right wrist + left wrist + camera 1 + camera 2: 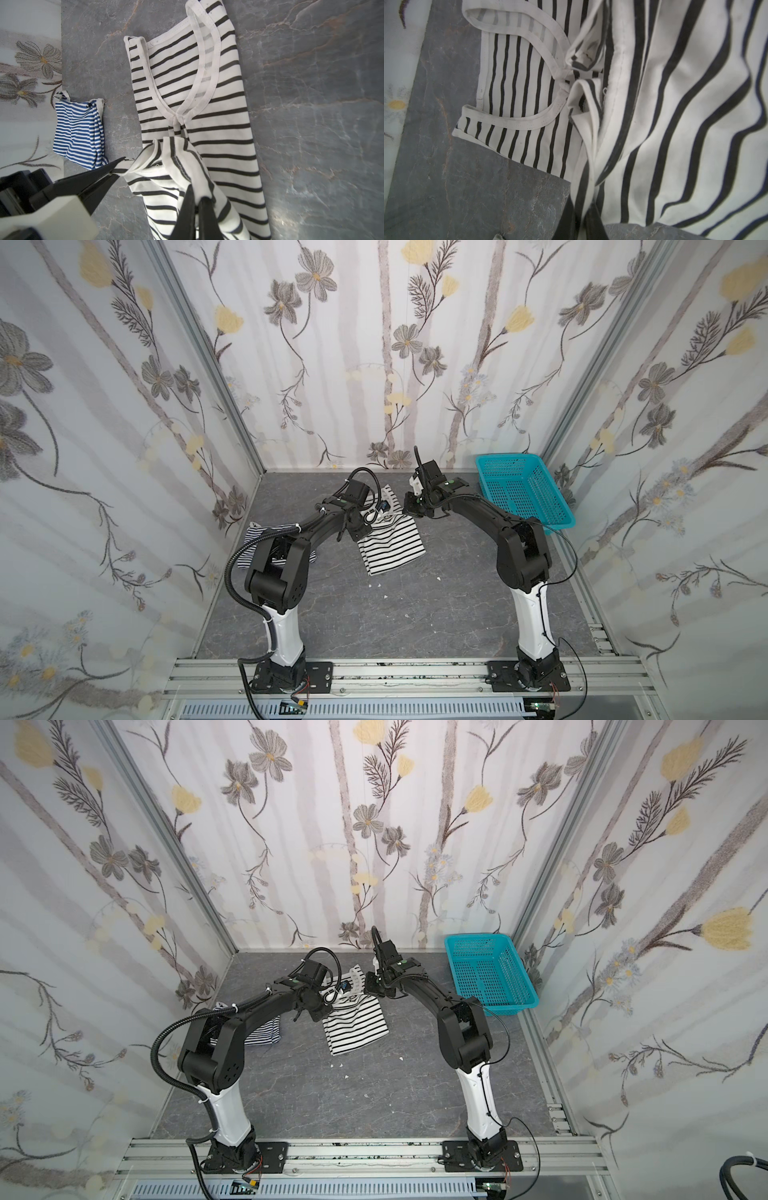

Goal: Fold and stack the tank tops
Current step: 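Lay the folded hem onto the strip and release with both grippers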

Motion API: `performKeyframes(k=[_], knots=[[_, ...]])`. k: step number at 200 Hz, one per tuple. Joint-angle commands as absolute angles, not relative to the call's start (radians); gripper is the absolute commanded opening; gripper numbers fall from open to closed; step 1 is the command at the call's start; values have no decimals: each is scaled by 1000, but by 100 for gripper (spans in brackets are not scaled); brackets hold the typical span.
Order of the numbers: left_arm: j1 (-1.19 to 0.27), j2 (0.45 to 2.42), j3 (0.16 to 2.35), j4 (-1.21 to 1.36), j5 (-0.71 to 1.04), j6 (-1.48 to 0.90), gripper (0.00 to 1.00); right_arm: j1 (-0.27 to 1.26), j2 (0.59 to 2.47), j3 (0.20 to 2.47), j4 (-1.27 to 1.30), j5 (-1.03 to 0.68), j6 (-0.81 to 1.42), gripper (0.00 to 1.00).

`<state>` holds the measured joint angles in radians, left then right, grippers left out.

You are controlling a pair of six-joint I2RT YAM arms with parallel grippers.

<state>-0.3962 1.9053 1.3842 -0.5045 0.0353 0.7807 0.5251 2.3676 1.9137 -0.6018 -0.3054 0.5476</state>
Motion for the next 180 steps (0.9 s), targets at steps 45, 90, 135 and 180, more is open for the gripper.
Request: performKeyframes(k=[45, 90, 135, 180], knots=[[-375, 1966, 1421, -482, -8, 744, 11, 519, 2485, 2040, -641, -353, 526, 0], [-363, 2032, 1473, -473, -11, 719, 25, 505, 2511, 2060, -635, -349, 535, 4], [-360, 2037, 1506, -439, -29, 671, 40, 496, 2510, 2077, -619, -372, 534, 38], [-365, 1942, 1463, -397, -17, 600, 42, 512, 2409, 1994, -604, -313, 520, 44]])
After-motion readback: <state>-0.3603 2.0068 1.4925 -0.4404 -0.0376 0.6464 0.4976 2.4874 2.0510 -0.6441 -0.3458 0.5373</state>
